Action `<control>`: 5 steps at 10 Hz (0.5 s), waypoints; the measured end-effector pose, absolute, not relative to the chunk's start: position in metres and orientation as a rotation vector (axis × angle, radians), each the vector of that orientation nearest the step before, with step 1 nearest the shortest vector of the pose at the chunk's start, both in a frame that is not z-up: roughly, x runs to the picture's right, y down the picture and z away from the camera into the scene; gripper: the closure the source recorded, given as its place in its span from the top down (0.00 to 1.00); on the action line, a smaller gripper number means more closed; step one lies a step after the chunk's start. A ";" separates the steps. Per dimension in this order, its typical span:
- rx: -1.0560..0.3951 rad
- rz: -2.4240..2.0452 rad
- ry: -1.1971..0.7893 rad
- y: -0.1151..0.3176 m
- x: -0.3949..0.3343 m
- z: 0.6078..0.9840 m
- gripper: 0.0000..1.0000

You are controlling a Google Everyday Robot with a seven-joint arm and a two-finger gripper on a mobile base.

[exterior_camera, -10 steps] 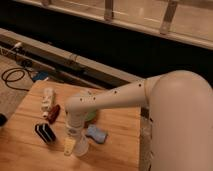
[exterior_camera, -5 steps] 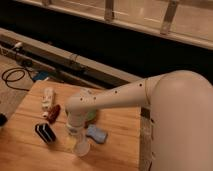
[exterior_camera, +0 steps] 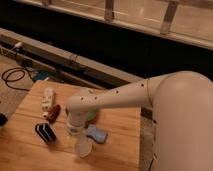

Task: Place the ceramic cup over the eraser

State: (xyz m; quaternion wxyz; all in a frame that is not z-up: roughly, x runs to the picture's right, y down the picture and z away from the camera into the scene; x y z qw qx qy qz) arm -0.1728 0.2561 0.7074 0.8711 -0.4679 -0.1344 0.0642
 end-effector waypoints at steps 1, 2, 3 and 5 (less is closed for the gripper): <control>-0.982 0.132 -0.287 0.257 -0.175 0.706 0.00; -0.982 0.128 -0.295 0.257 -0.176 0.705 0.00; -0.981 0.126 -0.296 0.256 -0.177 0.705 0.01; -0.980 0.125 -0.295 0.255 -0.175 0.705 0.14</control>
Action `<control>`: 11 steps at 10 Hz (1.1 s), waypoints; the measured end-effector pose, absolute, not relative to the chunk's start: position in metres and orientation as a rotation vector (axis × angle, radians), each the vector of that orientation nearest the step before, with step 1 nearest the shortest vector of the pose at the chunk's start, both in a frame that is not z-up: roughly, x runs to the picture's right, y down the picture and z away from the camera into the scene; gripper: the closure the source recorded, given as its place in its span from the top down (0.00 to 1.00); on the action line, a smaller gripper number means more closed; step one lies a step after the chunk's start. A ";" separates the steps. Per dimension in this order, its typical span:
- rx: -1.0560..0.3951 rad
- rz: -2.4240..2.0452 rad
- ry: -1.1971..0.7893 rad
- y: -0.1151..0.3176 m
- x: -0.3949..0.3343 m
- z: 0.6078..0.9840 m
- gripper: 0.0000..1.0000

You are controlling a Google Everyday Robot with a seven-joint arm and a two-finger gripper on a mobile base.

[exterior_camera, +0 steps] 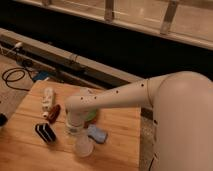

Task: Place the ceramic cup over the eraser

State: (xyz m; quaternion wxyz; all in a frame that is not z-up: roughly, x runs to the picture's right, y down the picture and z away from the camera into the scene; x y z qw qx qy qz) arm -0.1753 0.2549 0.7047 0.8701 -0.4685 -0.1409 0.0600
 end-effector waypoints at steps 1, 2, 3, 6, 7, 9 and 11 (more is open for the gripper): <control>-0.980 0.126 -0.294 0.255 -0.175 0.705 0.23; -0.980 0.127 -0.294 0.255 -0.175 0.705 0.32; -0.980 0.127 -0.293 0.255 -0.174 0.705 0.43; -0.970 0.128 -0.294 0.253 -0.170 0.704 0.75; -0.953 0.132 -0.310 0.250 -0.168 0.698 0.79; -0.908 0.138 -0.362 0.231 -0.164 0.670 0.80; -0.876 0.135 -0.393 0.220 -0.162 0.651 0.80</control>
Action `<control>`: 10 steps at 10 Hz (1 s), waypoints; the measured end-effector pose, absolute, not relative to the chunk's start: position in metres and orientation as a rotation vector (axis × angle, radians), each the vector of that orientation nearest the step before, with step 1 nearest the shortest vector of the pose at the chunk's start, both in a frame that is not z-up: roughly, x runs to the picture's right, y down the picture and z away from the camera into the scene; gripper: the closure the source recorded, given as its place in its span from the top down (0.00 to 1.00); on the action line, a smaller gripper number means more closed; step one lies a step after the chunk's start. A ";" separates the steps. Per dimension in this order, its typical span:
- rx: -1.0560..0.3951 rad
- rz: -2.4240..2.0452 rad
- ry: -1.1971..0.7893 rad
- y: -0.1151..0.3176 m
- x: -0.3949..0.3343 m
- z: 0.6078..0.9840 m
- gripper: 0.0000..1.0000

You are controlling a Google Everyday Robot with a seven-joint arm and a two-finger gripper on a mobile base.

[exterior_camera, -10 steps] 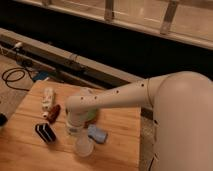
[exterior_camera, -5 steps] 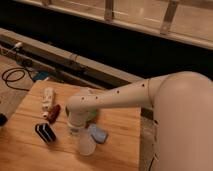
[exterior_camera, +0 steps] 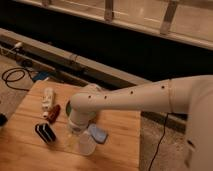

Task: Place the ceramic cup over the eraser

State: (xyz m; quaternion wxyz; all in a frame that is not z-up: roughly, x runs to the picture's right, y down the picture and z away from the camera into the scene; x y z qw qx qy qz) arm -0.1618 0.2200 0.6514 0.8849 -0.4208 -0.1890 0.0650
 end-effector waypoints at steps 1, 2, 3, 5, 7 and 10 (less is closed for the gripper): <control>-0.860 0.135 -0.406 0.218 -0.160 0.646 0.80; -0.853 0.136 -0.412 0.217 -0.159 0.643 0.80; -0.845 0.133 -0.408 0.218 -0.158 0.642 0.80; -0.844 0.139 -0.362 0.222 -0.153 0.652 0.80; -0.851 0.143 -0.317 0.229 -0.147 0.670 0.80; -0.859 0.172 -0.301 0.232 -0.126 0.698 0.80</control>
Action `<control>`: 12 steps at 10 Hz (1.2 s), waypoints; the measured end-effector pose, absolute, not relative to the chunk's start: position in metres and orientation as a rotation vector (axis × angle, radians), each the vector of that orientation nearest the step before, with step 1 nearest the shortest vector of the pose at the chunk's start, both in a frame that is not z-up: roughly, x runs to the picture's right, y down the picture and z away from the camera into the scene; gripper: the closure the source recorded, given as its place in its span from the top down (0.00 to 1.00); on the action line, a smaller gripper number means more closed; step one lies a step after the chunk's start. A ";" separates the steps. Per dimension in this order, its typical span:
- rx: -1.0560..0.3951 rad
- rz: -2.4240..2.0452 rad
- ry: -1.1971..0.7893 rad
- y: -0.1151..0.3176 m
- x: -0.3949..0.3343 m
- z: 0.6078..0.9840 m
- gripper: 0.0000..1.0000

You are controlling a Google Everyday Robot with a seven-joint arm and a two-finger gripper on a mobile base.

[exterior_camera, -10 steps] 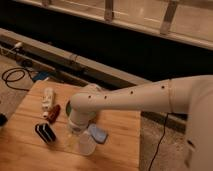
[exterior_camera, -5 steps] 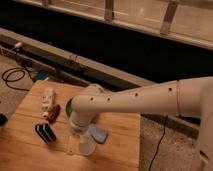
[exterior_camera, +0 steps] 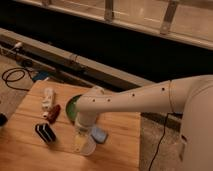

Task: Place the ceramic cup over the eraser

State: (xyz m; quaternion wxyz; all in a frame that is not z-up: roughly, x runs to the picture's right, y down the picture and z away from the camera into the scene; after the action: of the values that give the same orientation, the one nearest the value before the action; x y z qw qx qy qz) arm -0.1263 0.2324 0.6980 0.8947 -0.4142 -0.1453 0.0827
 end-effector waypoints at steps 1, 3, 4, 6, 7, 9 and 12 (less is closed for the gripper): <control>-0.860 0.189 -0.303 0.230 -0.116 0.705 0.80; -0.871 0.228 -0.308 0.232 -0.099 0.716 0.80; -0.882 0.240 -0.315 0.237 -0.097 0.719 0.80; -0.902 0.254 -0.330 0.245 -0.098 0.723 0.80; -0.910 0.254 -0.341 0.251 -0.102 0.722 0.80; -0.917 0.251 -0.351 0.256 -0.107 0.720 0.80; -0.920 0.250 -0.356 0.260 -0.110 0.718 0.66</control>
State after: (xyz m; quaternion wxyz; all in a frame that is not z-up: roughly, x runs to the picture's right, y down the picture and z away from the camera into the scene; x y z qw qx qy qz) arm -0.1100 0.2602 0.7175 0.8732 -0.4405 -0.1704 0.1198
